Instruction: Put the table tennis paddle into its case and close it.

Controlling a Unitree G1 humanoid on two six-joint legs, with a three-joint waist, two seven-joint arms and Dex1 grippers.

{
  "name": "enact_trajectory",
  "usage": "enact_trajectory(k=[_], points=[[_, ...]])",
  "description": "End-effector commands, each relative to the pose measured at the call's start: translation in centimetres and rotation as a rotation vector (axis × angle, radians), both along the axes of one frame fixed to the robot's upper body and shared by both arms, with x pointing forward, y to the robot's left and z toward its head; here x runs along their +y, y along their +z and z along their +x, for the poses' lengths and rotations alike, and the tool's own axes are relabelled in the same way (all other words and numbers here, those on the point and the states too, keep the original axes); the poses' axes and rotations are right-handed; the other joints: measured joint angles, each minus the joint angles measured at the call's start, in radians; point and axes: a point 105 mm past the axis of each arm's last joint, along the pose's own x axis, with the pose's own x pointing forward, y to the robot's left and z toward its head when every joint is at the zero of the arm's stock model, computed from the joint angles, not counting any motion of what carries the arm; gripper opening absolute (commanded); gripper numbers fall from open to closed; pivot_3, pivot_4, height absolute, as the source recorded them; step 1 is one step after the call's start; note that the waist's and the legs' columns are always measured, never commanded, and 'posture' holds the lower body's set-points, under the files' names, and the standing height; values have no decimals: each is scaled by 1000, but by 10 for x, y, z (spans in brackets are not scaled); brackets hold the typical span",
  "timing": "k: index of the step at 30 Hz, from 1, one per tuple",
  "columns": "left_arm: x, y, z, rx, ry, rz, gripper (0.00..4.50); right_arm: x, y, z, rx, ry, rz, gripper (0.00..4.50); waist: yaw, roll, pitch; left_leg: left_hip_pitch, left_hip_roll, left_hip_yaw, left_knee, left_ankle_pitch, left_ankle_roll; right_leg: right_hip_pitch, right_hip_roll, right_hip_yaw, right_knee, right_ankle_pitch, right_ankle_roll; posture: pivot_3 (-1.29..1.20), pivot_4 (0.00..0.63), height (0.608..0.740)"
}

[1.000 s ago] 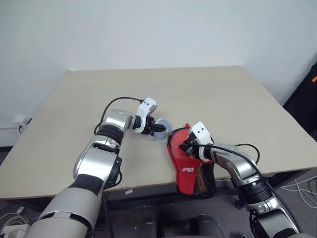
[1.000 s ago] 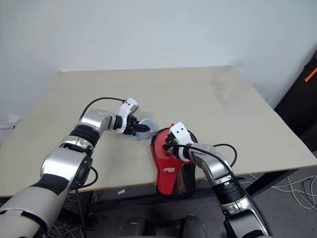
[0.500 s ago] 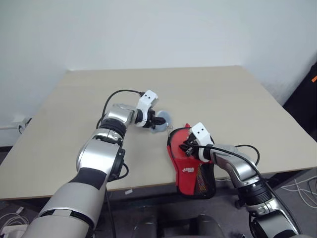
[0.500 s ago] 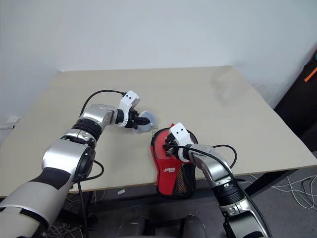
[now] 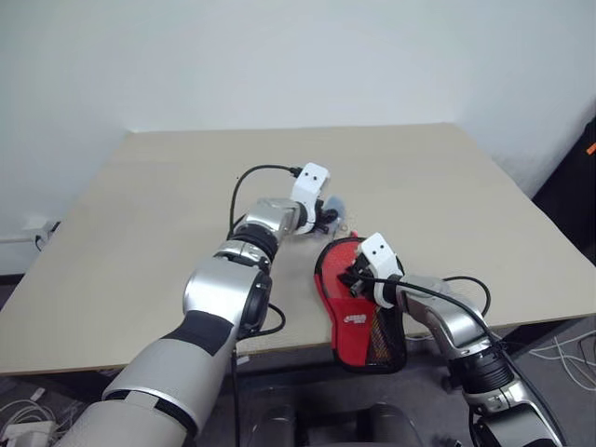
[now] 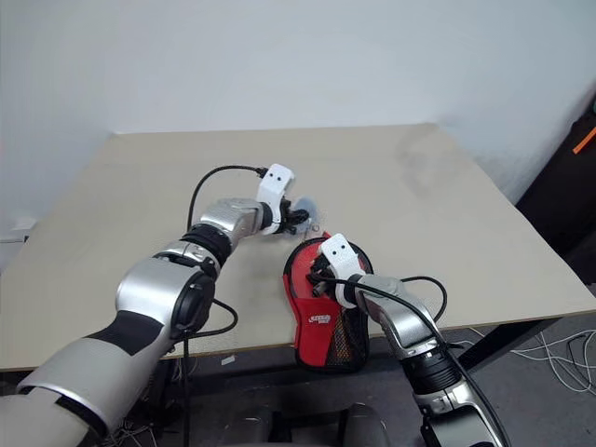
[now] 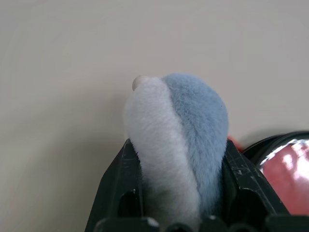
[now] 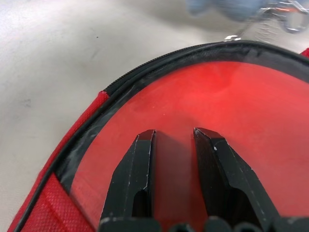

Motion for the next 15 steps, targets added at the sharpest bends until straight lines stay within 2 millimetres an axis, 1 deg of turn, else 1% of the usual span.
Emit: enact_trajectory(k=[1,3,7,9,13,15], points=[[-26,65,13,-197,-12,-110,1649,-7,-28,-13,113,-12,-57,1289,0,0,0,0,0,0,0,0,0,0,0,0,0,0,0,0,0,724],[-37,68,9,-191,-33,-143,1649,-7,-27,-13,110,-12,-58,1289,1,0,0,0,0,0,0,0,0,0,0,0,0,0,0,0,0,724],[-61,69,-3,-153,-140,-217,1649,-9,-27,-13,106,-21,-64,1289,1,0,0,0,-1,0,0,-1,1,0,-1,0,0,0,0,0,0,724],[-68,68,-8,-151,-178,-228,1649,-10,-27,-12,104,-24,-66,1289,0,0,0,0,-1,0,0,-1,2,0,-1,0,0,0,0,0,0,724],[-77,51,-18,-136,-256,-170,1649,-10,-27,-12,101,-29,-65,1289,0,0,0,0,-1,0,0,-1,2,0,-1,0,-1,0,0,0,0,724],[-82,40,-26,-115,-325,-136,1649,-10,-27,-11,98,-30,-68,1289,0,0,0,0,-1,0,0,-1,2,0,-1,0,-1,0,0,0,0,724]])
